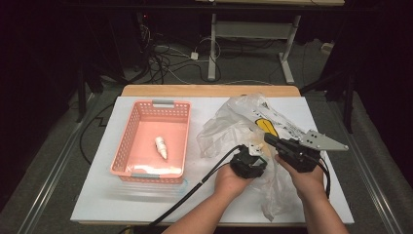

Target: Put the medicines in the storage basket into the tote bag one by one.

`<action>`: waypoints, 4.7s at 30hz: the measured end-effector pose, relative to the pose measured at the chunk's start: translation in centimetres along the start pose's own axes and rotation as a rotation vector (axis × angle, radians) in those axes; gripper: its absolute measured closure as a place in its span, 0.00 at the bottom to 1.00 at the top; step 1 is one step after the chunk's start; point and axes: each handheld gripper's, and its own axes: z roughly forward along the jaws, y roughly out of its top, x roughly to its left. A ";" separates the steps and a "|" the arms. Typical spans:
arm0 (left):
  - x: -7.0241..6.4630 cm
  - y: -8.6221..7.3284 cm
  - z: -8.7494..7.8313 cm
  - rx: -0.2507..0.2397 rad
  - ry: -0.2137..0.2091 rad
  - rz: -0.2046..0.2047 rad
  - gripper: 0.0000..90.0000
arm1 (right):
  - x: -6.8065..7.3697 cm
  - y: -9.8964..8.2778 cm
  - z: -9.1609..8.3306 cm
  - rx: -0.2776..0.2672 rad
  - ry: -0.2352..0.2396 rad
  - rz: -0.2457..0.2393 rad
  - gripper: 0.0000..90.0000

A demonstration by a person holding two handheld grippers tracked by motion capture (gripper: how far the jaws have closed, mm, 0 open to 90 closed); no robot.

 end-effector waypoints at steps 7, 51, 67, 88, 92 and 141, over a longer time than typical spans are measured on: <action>0.2 0.0 0.0 -0.004 -0.009 -0.003 0.54 | 0.0 0.0 0.0 -0.001 0.001 -0.002 1.00; -1.2 -5.0 -11.2 -0.048 -0.120 0.043 0.00 | 0.1 0.0 -0.1 0.005 -0.006 -0.004 1.00; 0.9 -6.5 -16.4 -0.093 -0.045 0.017 0.00 | 0.0 -0.1 -0.1 0.009 -0.010 0.001 1.00; 5.6 -8.8 -20.7 -0.121 0.085 -0.076 0.00 | -0.2 -0.1 -0.4 0.000 -0.013 0.002 1.00; 6.5 -9.2 -21.2 -0.105 0.128 -0.083 0.00 | -0.3 -0.1 -0.4 0.002 -0.015 0.000 1.00; 13.6 -7.8 -24.9 -0.121 0.270 -0.237 0.00 | -0.3 -0.2 -0.4 0.009 -0.017 0.004 1.00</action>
